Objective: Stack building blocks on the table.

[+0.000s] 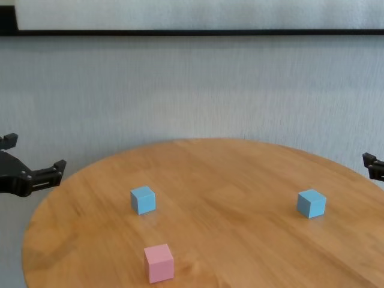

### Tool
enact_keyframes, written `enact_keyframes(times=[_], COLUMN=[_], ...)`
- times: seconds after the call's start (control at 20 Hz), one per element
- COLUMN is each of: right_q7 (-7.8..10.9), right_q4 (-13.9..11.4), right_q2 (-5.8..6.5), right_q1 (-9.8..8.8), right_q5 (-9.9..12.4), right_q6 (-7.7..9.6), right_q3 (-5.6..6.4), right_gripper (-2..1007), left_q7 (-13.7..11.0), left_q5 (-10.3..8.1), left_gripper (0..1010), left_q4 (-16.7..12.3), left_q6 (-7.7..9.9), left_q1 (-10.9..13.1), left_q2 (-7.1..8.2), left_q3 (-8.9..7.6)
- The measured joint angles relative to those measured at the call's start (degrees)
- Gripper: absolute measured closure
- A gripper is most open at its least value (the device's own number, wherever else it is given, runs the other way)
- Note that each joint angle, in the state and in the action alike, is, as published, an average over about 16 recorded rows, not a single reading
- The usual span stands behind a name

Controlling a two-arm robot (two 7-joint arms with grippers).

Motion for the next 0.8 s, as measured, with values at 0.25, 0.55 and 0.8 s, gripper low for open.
enact_keyframes(times=[0.25,0.55,0.8], right_q7=[0.0,0.0,0.0], right_q4=[0.0,0.0,0.0], right_q2=[0.0,0.0,0.0], right_q1=[0.0,0.0,0.0], right_q5=[0.0,0.0,0.0], right_q6=[0.0,0.0,0.0], right_q3=[0.0,0.0,0.0], right_gripper=[5,4,4], left_q7=[0.0,-0.5,-2.2], left_q5=[0.0,-0.09,-0.62], left_gripper=[10,10,10], left_q4=[0.0,-0.2,-1.4], left_q6=[0.0,-0.72,-2.92], left_q1=[0.0,0.3,1.3], left_q2=[0.0,0.06,0.65], left_q3=[0.0,-0.12,-0.64])
